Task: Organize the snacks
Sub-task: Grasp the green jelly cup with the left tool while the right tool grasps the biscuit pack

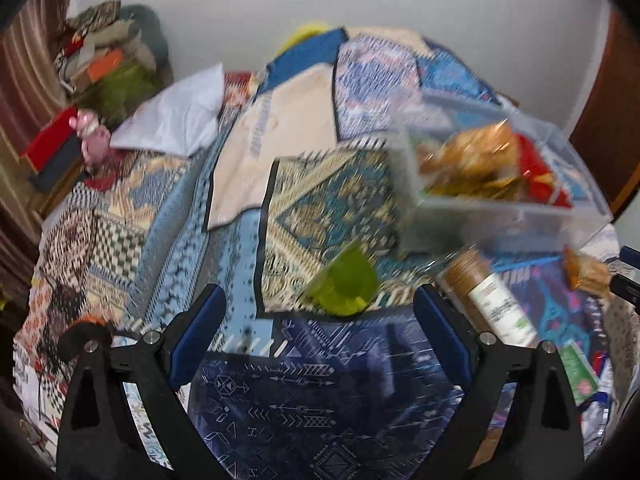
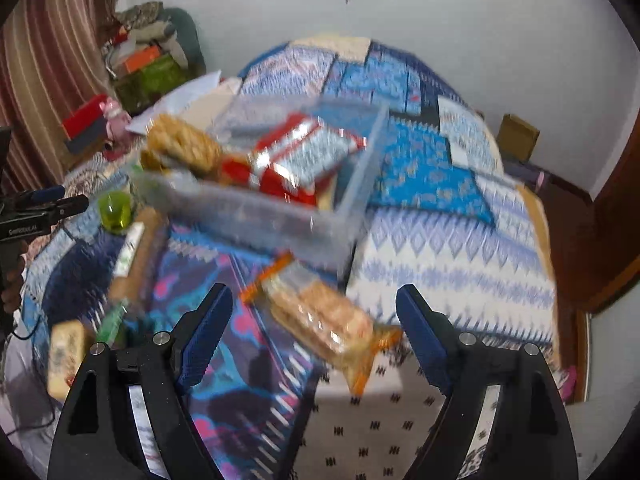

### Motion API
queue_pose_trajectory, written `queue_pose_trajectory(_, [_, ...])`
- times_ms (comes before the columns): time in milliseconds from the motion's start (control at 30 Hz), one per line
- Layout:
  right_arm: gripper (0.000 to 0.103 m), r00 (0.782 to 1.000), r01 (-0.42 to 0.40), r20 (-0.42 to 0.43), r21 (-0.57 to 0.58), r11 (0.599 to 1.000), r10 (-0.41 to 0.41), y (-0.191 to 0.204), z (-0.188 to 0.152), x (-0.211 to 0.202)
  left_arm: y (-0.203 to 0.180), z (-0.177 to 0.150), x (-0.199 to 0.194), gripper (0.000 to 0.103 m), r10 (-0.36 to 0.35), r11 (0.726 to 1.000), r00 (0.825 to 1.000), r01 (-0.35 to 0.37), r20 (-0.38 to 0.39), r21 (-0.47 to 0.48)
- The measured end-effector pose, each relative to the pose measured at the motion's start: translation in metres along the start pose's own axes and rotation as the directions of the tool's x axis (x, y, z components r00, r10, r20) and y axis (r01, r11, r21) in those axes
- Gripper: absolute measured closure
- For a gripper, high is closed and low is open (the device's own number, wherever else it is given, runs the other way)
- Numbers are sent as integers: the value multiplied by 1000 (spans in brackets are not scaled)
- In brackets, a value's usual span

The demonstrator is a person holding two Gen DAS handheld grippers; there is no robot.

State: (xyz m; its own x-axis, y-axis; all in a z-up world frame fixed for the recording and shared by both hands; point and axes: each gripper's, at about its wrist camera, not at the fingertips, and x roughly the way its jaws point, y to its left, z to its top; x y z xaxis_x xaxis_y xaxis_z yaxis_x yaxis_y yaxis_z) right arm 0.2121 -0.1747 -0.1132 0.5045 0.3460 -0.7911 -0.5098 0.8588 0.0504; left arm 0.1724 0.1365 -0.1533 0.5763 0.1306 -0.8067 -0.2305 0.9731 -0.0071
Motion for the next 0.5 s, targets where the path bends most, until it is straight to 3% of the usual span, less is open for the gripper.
queue_pose_trajectory(400, [21,993,-58,-101,-13,998,56,-7,-5,32,-7,6,51,8,8,1000,1000,-7,-31,14])
queue_pose_trajectory(433, [21,991,-68,-116,-9,998,67,-7,-5,36,-7,6,55,11,1,1000,999,-1,-38,9])
queue_pose_trajectory(500, [21,988,-77,-131,5,997,77,-9,-5,42,-6,5,63,29,-12,1000,998,13,-60,7])
